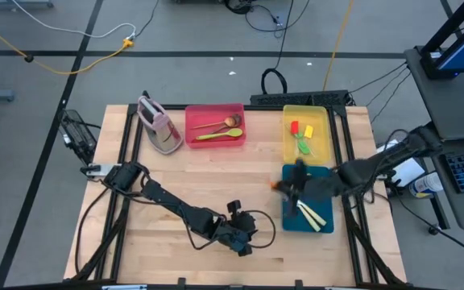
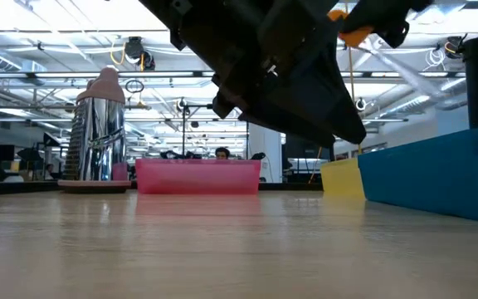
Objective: Pick & Place Kitchen Items
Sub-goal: Put the orange spatula into the yellow bin
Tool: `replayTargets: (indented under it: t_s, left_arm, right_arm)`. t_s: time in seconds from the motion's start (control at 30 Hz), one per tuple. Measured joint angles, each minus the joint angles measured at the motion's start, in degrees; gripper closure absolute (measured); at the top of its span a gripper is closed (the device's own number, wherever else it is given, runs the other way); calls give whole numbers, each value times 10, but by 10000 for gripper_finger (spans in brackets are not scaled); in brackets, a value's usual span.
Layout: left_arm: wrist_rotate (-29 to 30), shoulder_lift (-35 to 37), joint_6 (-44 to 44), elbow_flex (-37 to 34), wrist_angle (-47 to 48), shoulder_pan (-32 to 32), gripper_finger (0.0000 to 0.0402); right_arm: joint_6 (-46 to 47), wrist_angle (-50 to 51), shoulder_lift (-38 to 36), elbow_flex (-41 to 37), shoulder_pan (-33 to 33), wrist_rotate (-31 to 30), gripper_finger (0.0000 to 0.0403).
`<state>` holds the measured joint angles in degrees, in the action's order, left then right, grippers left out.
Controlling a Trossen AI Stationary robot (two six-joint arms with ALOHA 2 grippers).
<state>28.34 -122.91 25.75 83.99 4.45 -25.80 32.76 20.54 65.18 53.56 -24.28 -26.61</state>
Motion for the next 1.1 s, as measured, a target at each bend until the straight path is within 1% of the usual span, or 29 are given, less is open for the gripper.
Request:
replayTargets:
  t_s: [0.07,0.2,0.27,0.33,0.47,0.6,0.8,0.9,1.1]
  left_arm:
    - [0,0,1,0,1,0,234]
    - [0,0,1,0,0,0,234]
    - [0,0,1,0,0,0,234]
    - [0,0,0,0,0,0,234]
    - [0,0,0,0,0,1,234]
    - [0,0,0,0,0,5,234]
    - [1,0,-6,0,0,14,234]
    - [-3,0,-7,0,0,16,234]
    - [-5,0,-14,0,0,15,234]
  right_arm:
    - [-21,32,-29,0,27,-38,378]
    - [-26,103,-76,0,95,-118,379]
    - [-25,131,-92,0,136,-145,377]
    - [-26,146,-105,0,184,-156,376]
    - [-72,141,-116,0,289,-155,378]
    - [-109,136,-109,0,393,-145,377]
    - [-122,136,-66,0,541,-48,377]
    - [-147,136,-33,0,585,-17,377]
    - [-155,135,35,0,627,-19,376]
